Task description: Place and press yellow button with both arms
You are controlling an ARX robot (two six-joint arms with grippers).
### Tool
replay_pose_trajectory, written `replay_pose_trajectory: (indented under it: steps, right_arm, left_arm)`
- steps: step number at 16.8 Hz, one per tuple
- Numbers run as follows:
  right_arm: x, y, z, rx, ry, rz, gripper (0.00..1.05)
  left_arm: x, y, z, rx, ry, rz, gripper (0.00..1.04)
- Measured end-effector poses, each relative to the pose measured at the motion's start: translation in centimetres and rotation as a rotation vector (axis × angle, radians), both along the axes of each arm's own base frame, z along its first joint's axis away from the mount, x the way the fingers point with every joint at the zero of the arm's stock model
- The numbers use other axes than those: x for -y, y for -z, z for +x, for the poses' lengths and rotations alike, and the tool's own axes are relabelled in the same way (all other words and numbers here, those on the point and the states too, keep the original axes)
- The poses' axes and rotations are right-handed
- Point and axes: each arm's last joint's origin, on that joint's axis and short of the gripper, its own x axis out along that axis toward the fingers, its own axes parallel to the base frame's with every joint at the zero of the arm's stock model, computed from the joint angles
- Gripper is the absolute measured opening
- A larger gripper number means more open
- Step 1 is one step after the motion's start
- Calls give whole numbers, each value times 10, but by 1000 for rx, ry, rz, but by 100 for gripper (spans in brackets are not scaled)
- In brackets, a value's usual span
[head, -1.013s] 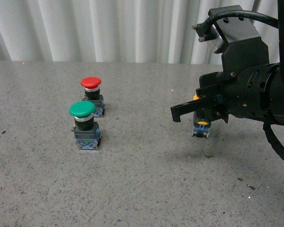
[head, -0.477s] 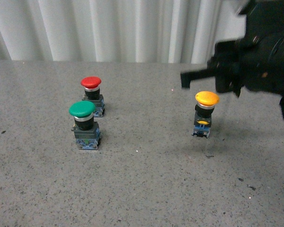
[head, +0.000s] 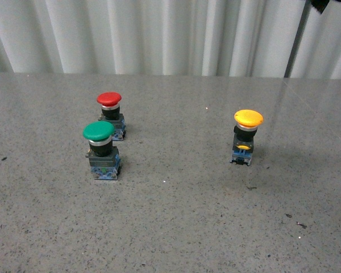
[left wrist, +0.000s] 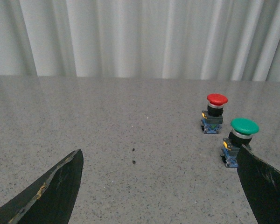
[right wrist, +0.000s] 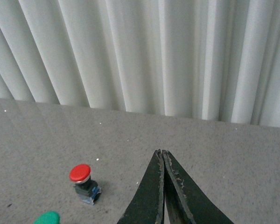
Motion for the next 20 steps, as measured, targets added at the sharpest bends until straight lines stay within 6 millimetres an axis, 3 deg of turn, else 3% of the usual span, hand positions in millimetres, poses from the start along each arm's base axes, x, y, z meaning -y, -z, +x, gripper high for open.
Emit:
replay_pose_trajectory:
  steps: [1,4,6,9,11,14,20]
  right_arm:
    - [3,0,-8,-2,-2,15,2]
    - [32,-1,-60,17,-1,102,2]
    - [59,1,-90,0,203,36,2]
    - [110,39,-135,-38,368,-100,2]
    - [116,38,-145,47,382,-95,2]
    - [115,65,-147,3,360,-114,2]
    - [115,83,-154,18,361,-116,2]
  left_arm:
    - [0,0,0,0,0,0,98]
    - [0,0,0,0,0,0,98]
    - [0,0,0,0,0,0,98]
    - [0,0,0,0,0,0,98]
    - [0,0,0,0,0,0,98]
    - [0,0,0,0,0,0,98]
    - [0,0,0,0,0,0,98]
